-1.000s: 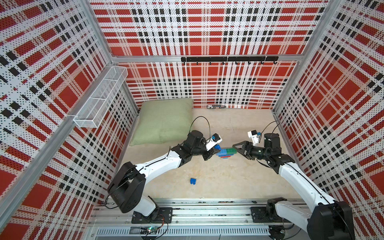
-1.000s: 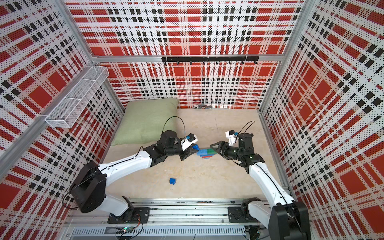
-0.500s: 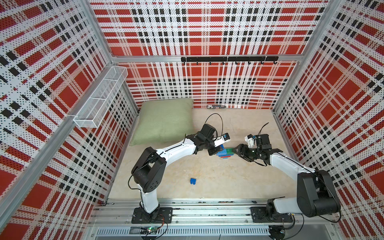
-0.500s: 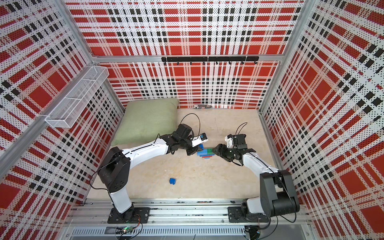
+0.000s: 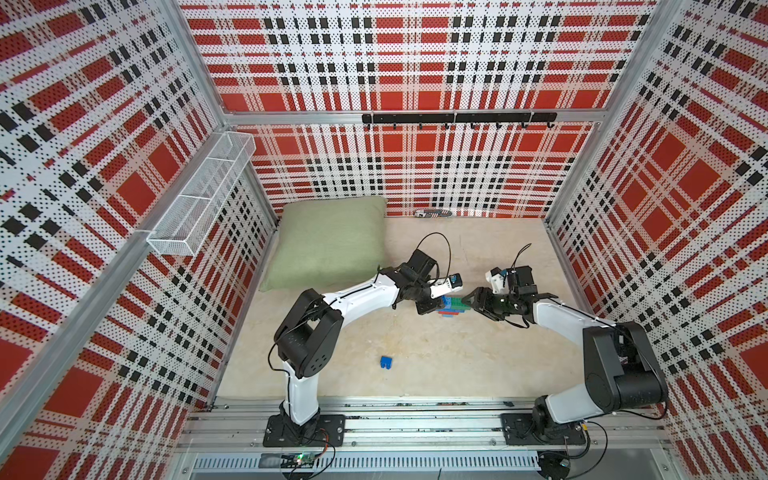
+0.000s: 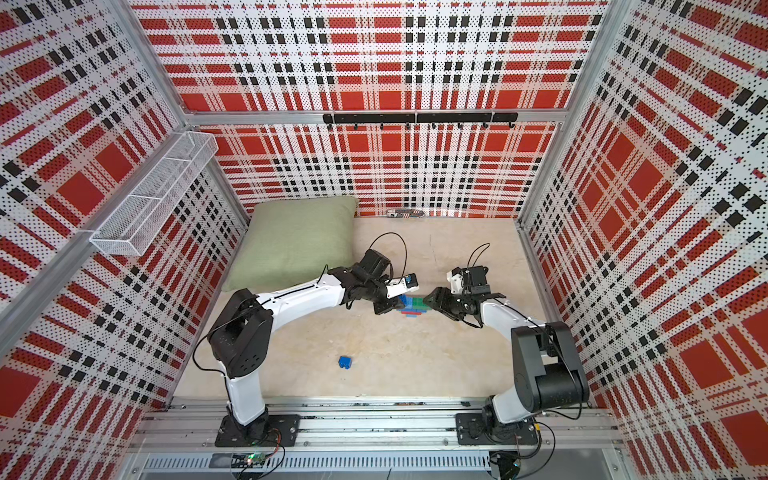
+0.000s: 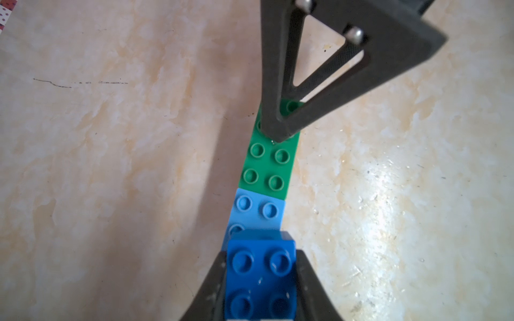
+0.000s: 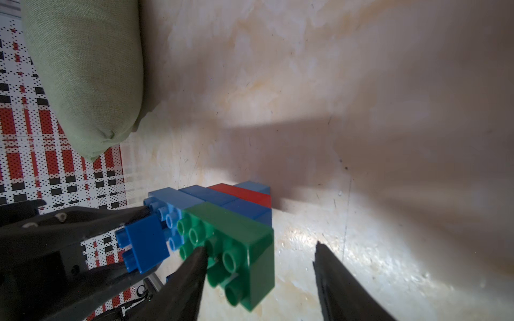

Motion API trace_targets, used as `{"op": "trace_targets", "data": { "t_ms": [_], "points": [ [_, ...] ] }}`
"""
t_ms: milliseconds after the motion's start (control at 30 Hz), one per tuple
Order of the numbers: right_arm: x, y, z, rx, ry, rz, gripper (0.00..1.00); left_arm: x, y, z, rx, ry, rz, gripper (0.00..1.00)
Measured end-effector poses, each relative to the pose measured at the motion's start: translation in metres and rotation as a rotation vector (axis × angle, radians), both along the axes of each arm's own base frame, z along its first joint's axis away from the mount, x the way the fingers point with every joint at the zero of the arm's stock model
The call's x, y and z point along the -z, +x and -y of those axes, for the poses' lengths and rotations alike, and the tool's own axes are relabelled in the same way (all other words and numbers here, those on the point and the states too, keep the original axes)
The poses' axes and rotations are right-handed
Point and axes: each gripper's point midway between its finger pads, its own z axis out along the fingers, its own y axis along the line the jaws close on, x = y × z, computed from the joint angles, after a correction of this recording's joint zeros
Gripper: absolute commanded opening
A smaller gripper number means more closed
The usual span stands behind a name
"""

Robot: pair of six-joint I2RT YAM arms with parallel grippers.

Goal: Assemble a heart with lego
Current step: Assemble the lego brick with the lego brick.

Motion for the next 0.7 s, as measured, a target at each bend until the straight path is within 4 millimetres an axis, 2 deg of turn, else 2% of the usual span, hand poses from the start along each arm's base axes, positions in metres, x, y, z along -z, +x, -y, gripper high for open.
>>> {"op": "trace_targets", "data": {
  "t_ms": [400,700],
  "points": [
    [-0.001,0.003,-0.003,-0.032,0.003,0.024,0.62,-0.001,0.000,0.000,0.042,0.009,0.012,0.00],
    [-0.017,0.014,-0.006,-0.073,-0.012,0.089,0.65,-0.001,0.003,-0.005,0.075,0.035,0.008,0.00]
  ]
}}
